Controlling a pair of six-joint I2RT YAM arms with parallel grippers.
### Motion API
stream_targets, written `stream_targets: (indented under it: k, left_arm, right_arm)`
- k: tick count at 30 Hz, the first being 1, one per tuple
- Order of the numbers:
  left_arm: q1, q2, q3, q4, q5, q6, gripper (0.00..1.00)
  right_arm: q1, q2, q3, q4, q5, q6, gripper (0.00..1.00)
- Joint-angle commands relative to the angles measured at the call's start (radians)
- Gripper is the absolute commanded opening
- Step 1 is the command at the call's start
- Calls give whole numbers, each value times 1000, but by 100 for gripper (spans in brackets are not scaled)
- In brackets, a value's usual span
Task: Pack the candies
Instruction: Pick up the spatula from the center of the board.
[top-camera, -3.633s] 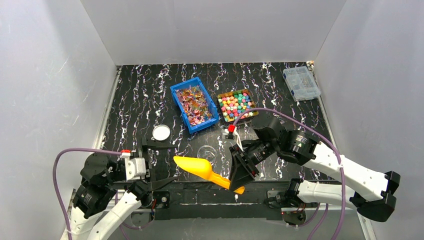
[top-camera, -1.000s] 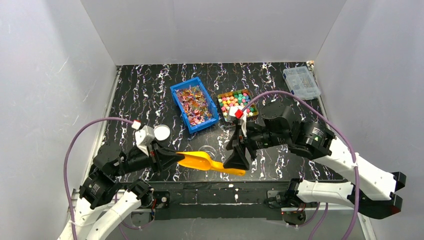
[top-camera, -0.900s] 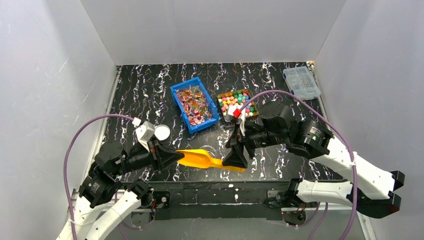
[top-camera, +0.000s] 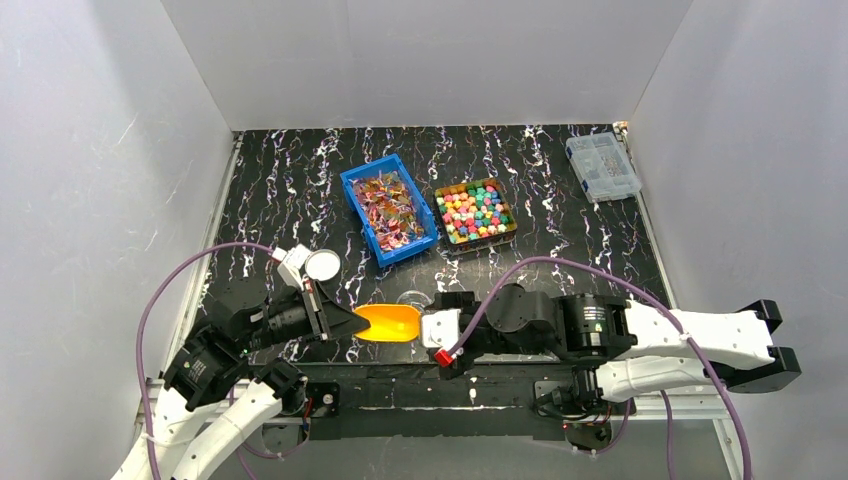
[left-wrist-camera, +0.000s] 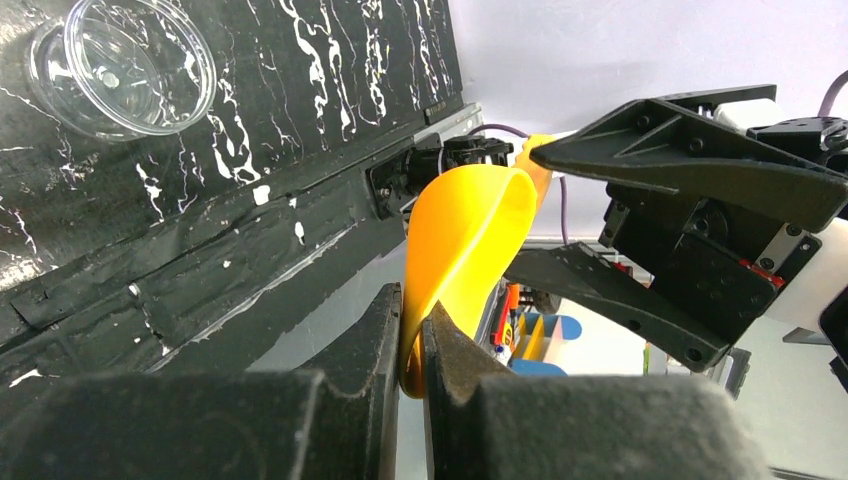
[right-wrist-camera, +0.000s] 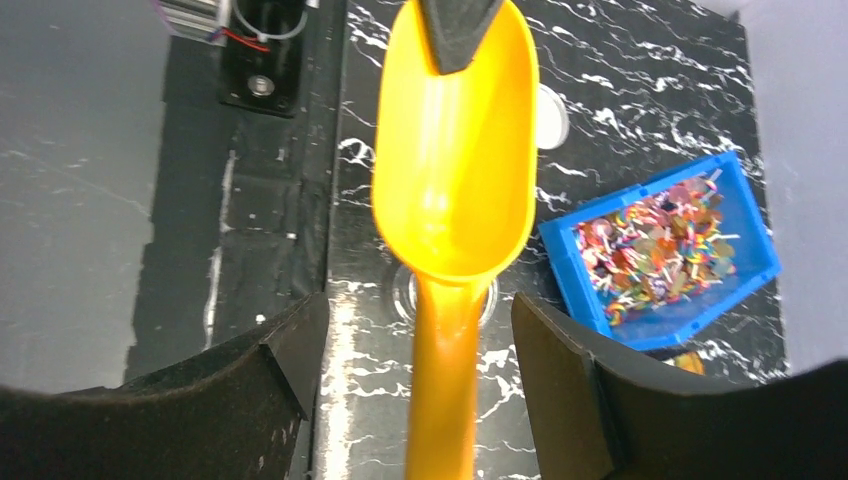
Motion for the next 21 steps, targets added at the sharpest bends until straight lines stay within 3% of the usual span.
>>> stream_targets:
  k: [1, 10, 21]
  left_arm:
    - [-1, -2, 0, -3, 56, -6, 0]
    - [-1, -18, 1, -12, 82, -20, 0]
    - [-1, -22, -3, 6, 106, -42, 0]
  right_arm:
    - [22, -7, -10, 72, 136, -46, 75]
    - [25, -24, -39, 111, 127, -30, 68]
    - [25, -10, -45, 131, 76, 8, 51]
